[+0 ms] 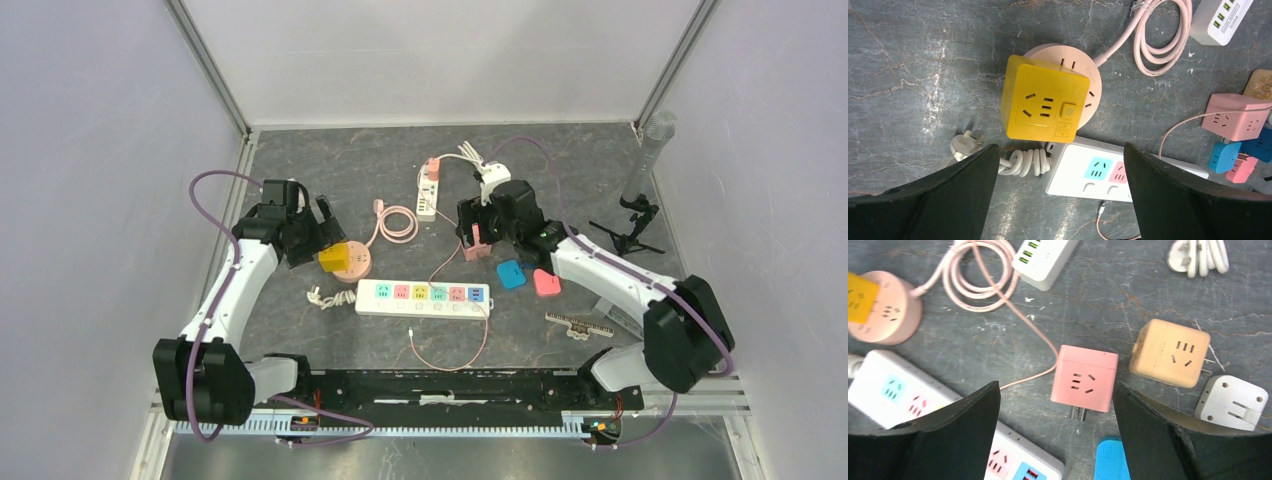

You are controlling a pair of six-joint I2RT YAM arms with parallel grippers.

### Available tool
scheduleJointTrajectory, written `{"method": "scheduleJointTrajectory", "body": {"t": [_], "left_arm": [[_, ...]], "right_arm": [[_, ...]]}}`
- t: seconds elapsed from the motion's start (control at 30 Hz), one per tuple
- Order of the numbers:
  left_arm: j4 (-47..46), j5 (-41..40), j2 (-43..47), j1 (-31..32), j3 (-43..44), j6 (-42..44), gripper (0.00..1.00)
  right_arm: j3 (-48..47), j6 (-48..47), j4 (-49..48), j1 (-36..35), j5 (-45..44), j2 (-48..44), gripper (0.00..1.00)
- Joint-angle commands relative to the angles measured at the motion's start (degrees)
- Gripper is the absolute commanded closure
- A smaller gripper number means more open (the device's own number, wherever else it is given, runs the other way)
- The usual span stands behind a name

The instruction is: Pull the plug off the socket

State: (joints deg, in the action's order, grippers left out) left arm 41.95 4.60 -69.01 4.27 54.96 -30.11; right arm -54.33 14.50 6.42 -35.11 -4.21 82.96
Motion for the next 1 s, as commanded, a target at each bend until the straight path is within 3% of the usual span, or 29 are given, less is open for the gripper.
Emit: {"method": "scheduleJointTrajectory", "body": {"t": [0.0, 0.43, 0.53, 0.8, 0.97], "left_arm": [[0.06, 0.59, -1.44, 0.12, 2.90, 4.18, 0.00], [3.06, -3.34, -11.89, 0.21, 6.90, 5.69, 0.01], [2.96, -2.72, -13.31, 0.21, 5.84, 4.02, 0.06], [2.07, 2.69, -14.02, 0.55, 4.41, 2.52, 0.31], [1.29, 6.57, -10.21, 2.33, 2.79, 1.91, 0.38]], "right_arm": [[3.55, 0.52, -4.73, 0.15, 9.06, -5.35, 0.14], [13.09, 9.73, -15.16, -5.28, 18.57, -11.02, 0.19], [10.80, 10.68, -14.31, -7.28, 20.22, -8.43, 0.29], [11.02, 15.09, -18.76, -11.35, 18.94, -4.96, 0.36], [7.33, 16.39, -18.38, -14.70, 16.46, -0.32, 0.42]]}}
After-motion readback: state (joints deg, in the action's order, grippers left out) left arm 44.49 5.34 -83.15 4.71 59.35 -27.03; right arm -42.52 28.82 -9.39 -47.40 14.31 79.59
